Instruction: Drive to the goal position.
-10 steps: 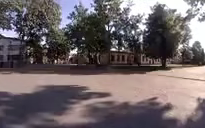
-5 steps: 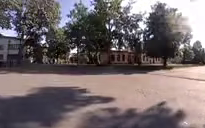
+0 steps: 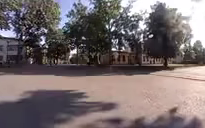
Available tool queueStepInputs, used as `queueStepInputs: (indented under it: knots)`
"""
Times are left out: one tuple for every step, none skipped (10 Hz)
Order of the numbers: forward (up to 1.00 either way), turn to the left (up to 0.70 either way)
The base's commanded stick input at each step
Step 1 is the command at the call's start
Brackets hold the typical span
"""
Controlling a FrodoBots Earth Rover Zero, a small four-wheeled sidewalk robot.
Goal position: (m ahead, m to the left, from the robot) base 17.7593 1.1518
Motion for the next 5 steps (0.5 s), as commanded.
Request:
queueStepInputs:
  knots:
    - [0.60,0.00]
    - [0.60,0.00]
    - [0.60,0.00]
    - [0.60,0.00]
    - [0.60,0.00]
